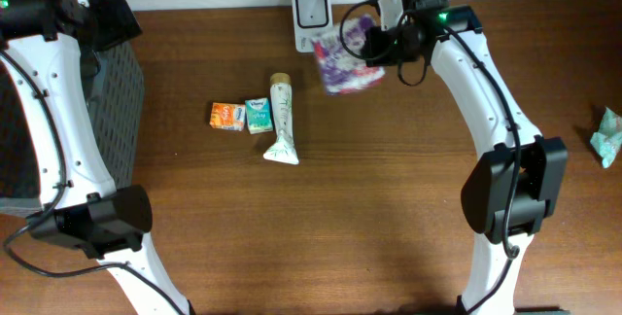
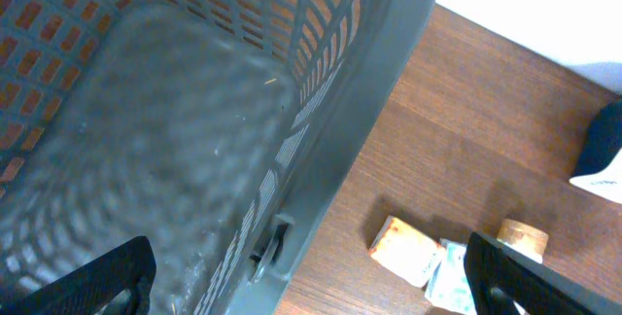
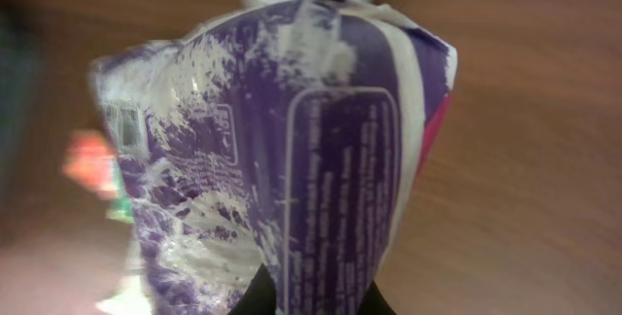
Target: Scan the item barcode
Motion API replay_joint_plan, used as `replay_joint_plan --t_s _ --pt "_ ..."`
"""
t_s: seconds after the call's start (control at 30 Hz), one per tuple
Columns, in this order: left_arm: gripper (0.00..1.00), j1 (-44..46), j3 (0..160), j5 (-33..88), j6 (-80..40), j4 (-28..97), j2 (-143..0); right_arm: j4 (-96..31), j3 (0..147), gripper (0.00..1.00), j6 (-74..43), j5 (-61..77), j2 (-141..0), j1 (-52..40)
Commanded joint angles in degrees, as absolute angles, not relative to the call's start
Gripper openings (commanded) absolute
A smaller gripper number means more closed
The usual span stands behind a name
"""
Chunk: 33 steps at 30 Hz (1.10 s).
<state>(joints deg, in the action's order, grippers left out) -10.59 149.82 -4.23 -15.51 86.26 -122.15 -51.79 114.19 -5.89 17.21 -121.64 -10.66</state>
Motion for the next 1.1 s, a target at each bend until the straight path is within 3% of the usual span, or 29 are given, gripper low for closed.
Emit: replay_joint_plan --t_s 0.0,0.1,0.23,0.4,0.43,0.5,0.57,0.6,0.7,0.8,0.93,1.07 --pt "0.99 -10.94 149.99 -3.86 -15.81 86.24 -121.8 -59.86 114.56 0.04 -12.93 -14.48 -118.85 -10.76" --pt "0.99 -10.94 149.99 -3.86 -15.81 86.24 -121.8 -71.7 114.54 0.06 -19.88 -32.47 -119.94 -10.63" --pt "0.99 -10.94 149.99 -3.86 -15.81 86.24 -121.82 -74.48 114.52 0.04 -20.23 -31.94 -122.39 -10.22" --pt "0.99 -10.94 149.99 -3.86 -15.81 86.24 -121.8 -74.78 114.19 0.1 -19.99 -28.42 -126.82 -11.27" --pt "0.99 -10.94 149.99 -3.84 -15.81 86.24 -121.8 -74.65 114.19 0.13 -19.94 -25.91 -126.82 -11.86" --pt "0.99 -10.94 149.99 -3.86 -15.81 86.24 -121.8 -73.93 114.19 0.35 -19.75 -19.51 -126.82 -13.21" --pt "0.99 -10.94 149.99 -3.86 -15.81 86.24 -121.8 -72.66 114.21 0.65 -19.64 -13.54 -126.82 -15.55" --pt "0.99 -10.94 149.99 -3.86 -15.81 86.24 -121.8 -71.68 114.26 0.7 -18.06 -10.57 -126.8 -16.75" --pt "0.99 -10.94 149.99 -3.86 -15.81 86.24 -121.8 -71.37 118.58 0.82 -16.32 -2.04 -126.8 -20.34" --pt "0.99 -10.94 149.99 -3.86 -15.81 86.24 -121.8 -75.75 126.15 0.87 -16.32 -3.95 -126.8 -19.66" --pt "0.99 -10.94 149.99 -3.86 -15.81 86.24 -121.8 -82.59 127.39 0.96 -15.57 -5.21 -126.82 -7.86" --pt "0.99 -10.94 149.99 -3.86 -15.81 86.24 -121.8 -81.34 123.09 0.95 0.6 24.53 -126.93 3.81"
